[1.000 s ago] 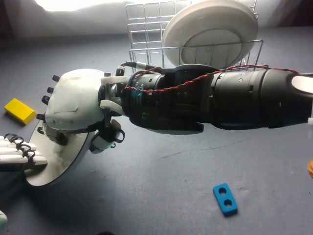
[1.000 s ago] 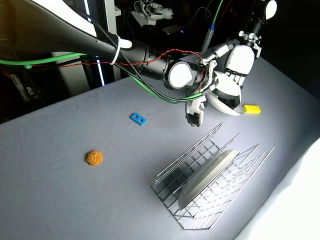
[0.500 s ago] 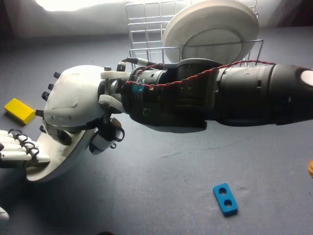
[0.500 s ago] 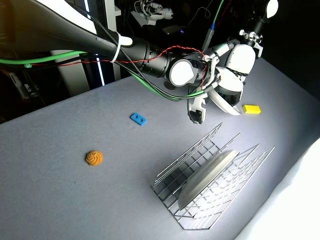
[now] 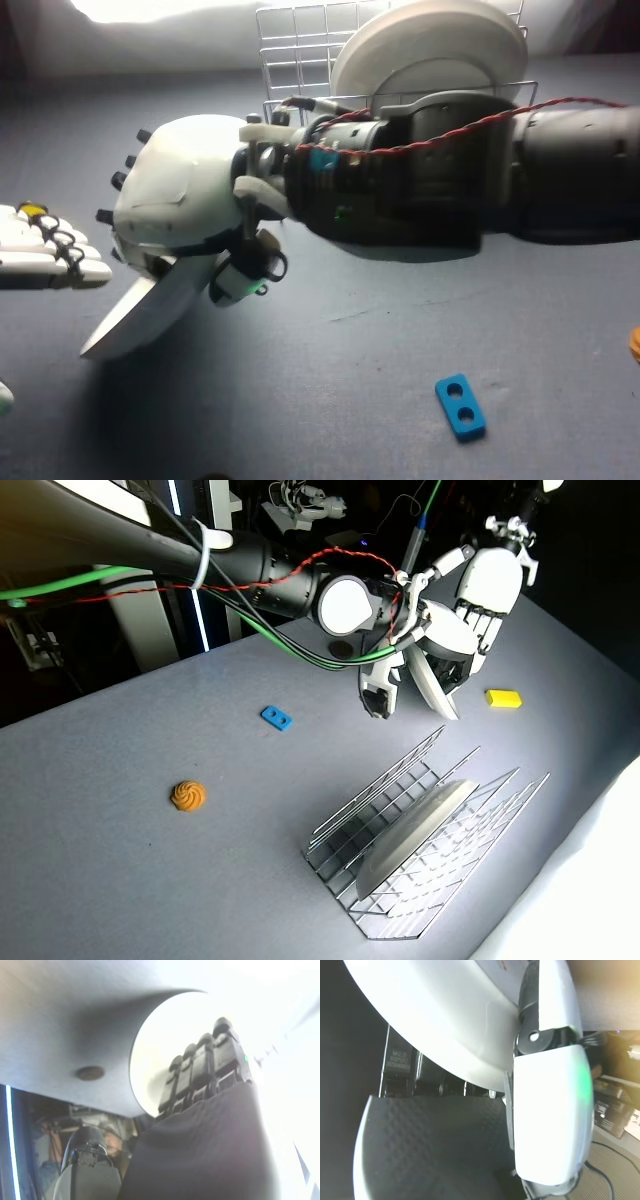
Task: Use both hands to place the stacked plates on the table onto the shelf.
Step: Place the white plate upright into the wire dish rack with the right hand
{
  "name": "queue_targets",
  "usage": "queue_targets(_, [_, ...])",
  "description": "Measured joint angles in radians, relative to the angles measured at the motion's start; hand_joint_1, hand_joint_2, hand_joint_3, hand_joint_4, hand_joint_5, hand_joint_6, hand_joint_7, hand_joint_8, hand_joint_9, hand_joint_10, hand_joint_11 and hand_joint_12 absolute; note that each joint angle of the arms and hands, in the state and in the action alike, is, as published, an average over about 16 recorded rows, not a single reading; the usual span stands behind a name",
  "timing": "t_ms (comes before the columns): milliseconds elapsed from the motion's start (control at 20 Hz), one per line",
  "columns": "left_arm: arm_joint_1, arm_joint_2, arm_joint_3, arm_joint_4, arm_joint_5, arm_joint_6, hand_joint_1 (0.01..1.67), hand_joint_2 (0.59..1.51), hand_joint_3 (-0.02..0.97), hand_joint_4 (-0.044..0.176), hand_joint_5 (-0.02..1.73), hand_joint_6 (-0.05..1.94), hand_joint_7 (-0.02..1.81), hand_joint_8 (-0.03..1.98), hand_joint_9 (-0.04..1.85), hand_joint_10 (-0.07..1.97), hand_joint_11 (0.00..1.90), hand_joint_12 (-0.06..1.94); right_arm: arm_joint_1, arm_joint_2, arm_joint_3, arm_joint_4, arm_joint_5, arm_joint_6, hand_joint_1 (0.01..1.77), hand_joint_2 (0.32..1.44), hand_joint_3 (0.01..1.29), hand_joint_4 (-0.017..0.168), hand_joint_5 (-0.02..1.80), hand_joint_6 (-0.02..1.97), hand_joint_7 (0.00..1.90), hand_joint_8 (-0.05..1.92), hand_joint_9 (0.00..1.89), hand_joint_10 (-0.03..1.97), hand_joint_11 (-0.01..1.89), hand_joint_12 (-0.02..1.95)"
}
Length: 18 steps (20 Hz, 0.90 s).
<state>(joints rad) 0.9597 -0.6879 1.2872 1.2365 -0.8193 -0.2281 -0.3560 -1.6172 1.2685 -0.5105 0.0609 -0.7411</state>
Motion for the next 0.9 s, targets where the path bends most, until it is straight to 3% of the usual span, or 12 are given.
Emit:
queue_targets(450, [-0.136, 0.078, 0.006, 0.064, -0.045, -0.094, 0.01, 1.031, 0.02, 0.004, 0.02, 0.0, 0.02, 0.0, 0.02, -0.06, 0.02, 0.01, 0.067, 0.162, -0.191, 0.027, -0.053, 0.0, 1.26, 0.94, 0.01, 0.007, 1.03, 0.75, 1.16, 0.67, 1.29, 0.14, 0.86, 1.0])
queue_targets(900, [-0.237, 0.122, 0.013, 0.158, -0.113, -0.167, 0.01, 1.027, 0.02, 0.004, 0.02, 0.0, 0.02, 0.0, 0.02, -0.06, 0.02, 0.01, 0.161, 0.317, -0.339, 0.138, -0.098, -0.001, 1.26, 0.95, 0.01, 0.003, 1.05, 0.78, 1.19, 0.65, 1.35, 0.05, 0.87, 1.02])
